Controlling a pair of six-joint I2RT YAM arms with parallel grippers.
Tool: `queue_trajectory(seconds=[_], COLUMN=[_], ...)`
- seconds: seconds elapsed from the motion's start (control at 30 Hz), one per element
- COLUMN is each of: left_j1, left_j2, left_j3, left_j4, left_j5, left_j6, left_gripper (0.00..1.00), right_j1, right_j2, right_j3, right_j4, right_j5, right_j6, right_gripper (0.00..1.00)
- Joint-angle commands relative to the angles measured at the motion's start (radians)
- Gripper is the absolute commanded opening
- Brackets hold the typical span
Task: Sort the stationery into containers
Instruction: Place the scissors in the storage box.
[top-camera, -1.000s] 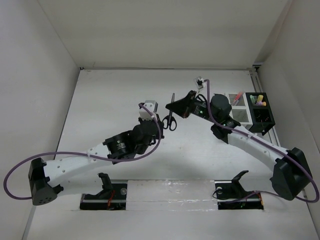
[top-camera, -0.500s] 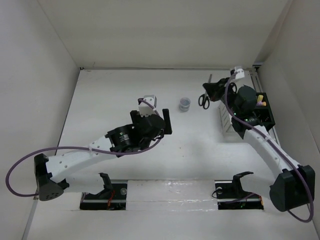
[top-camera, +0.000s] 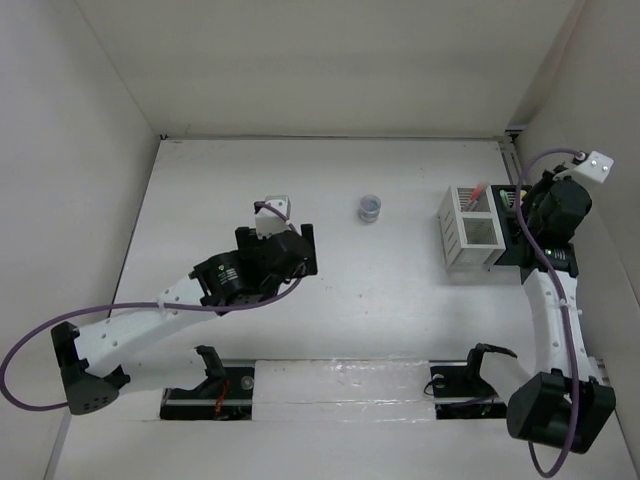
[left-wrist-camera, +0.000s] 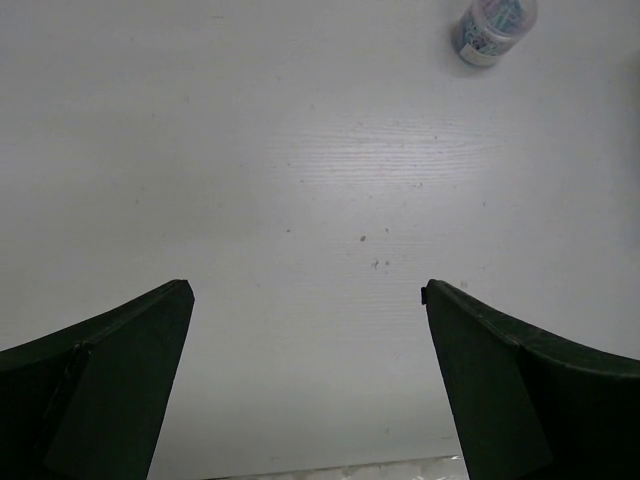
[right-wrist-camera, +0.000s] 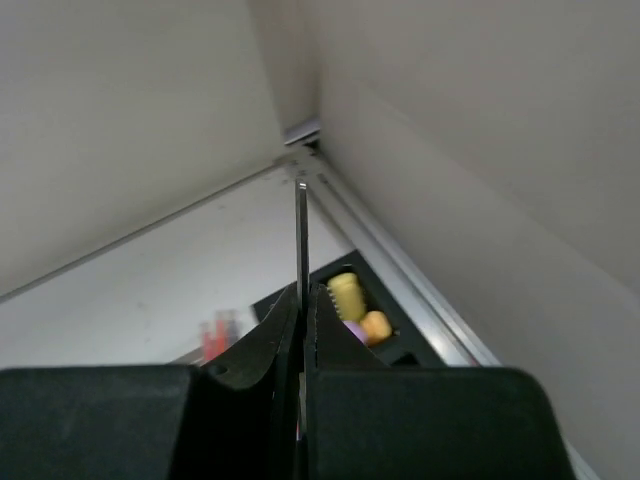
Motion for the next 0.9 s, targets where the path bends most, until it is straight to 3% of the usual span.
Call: queue_trajectory(seconds=[0.0,0.17,0.33,0.6,0.87], left_j1=[0.001,0.001,0.001,0.001,0.001], left_j2=[-0.051,-0.062,-0.111,-0.149,-0.194], left_j3=[-0.082,-0.082,-0.091,-0.091,-0.1], left_j4=[-0.013,-0.056,-0.036,-0.036,-0.004], left_j5=[-0.021,-0.068,-0.056,-0.056,-0.025], left_j6=[0.024,-0.017,-0.006,-0.006,0.018], left_gripper=[1.0,1.0,1.0,1.0,1.0], right_j1=[-0.067,-0.089,-0.158,-0.169,-0.178], right_j2=[0.022,0.052,0.085,0.142,0.173], right_j3=[0.019,-0.004,-0.053,-0.099,-0.119], right_j4=[-0.007,0.043,0.129,0.225,0.264], right_j5=[0.077,0.183,0.091,0.0,0.045], right_j6=[0.027,0.062,0.062,-0.007,-0.027], right_gripper=[0.0,0.0,0.0,0.0,0.0])
